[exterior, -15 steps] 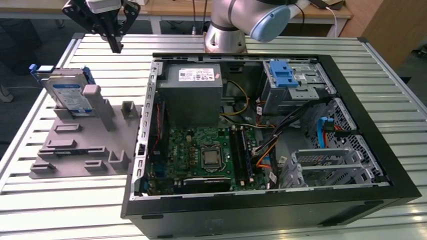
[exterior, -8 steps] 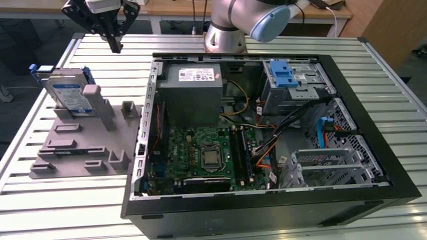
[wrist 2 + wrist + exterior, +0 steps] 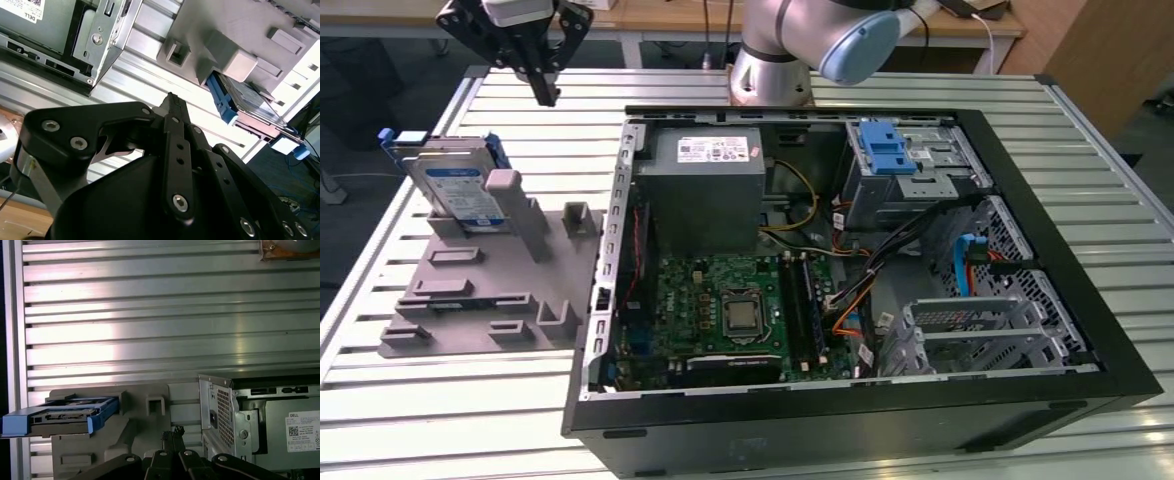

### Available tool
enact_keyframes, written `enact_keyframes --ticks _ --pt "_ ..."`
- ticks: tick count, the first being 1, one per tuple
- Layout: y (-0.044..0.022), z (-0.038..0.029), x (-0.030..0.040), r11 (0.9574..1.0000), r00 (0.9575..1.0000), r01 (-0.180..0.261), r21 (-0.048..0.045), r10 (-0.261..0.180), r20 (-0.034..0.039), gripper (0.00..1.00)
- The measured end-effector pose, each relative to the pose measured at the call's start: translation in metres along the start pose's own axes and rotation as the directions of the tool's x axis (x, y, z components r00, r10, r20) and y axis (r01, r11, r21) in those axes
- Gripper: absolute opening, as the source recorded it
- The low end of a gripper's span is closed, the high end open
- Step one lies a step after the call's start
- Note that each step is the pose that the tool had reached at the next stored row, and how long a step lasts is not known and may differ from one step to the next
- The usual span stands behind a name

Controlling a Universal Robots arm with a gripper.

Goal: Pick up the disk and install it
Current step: 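Reach for the disk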

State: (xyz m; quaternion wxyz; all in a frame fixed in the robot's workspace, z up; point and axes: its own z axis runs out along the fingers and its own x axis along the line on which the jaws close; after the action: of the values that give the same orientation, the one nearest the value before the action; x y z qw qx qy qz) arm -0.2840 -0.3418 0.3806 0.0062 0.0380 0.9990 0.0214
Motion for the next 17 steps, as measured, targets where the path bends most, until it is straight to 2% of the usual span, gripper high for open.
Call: enact_keyframes --ticks 5,17 --pt "-0.0004 0.0001 0.0058 1.0000 1.0000 0.000 0.0000 0.000 0.0000 0.11" --pt "-0.0019 0.0004 0.0246 1.0000 1.0000 0.000 0.0000 0.000 0.0000 0.11"
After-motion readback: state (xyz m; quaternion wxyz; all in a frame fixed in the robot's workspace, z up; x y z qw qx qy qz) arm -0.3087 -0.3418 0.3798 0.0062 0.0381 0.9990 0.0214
